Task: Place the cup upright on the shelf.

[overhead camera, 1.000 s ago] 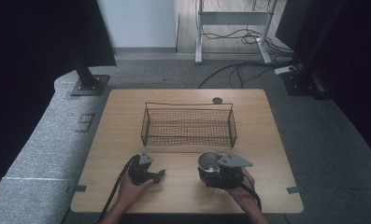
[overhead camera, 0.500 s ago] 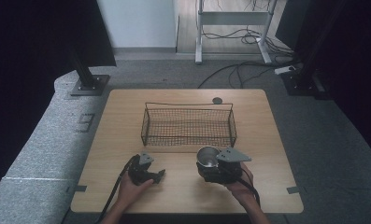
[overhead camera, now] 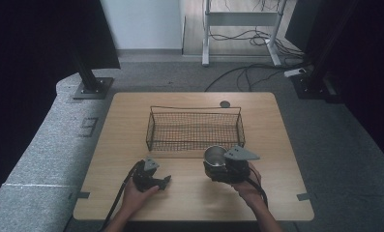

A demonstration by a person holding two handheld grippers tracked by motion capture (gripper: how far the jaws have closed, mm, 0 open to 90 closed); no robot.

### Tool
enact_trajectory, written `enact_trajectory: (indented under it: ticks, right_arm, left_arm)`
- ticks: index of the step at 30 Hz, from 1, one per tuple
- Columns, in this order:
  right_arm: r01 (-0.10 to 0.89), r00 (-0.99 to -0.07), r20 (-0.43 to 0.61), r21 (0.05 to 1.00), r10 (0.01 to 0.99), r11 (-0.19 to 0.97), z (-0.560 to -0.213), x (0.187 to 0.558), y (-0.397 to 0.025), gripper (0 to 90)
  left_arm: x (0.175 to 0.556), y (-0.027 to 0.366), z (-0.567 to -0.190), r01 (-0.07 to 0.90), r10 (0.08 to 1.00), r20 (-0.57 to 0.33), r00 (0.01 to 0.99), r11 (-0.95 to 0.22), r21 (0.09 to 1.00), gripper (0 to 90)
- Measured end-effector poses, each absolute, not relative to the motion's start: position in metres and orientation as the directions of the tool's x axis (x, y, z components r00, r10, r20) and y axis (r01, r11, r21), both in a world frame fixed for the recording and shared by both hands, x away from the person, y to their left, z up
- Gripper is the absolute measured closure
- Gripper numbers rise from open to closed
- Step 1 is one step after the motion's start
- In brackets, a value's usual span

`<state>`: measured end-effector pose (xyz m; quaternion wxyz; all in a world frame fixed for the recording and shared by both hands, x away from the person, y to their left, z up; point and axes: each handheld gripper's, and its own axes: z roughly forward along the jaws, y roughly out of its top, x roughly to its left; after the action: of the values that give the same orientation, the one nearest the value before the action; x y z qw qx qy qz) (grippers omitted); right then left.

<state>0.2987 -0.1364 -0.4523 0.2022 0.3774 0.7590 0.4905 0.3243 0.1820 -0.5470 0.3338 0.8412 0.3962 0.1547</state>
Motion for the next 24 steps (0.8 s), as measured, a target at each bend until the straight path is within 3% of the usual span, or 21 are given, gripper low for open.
enact_trajectory:
  ticks: [24]
  right_arm:
    - [0.386, -0.617, 0.074, 0.896, 0.784, 0.219, -0.439, 0.323, -0.137, 18.3]
  left_arm:
    - [0.324, 0.182, -0.547, 0.563, 0.771, -0.006, 0.637, -0.460, 0.686, 14.6]
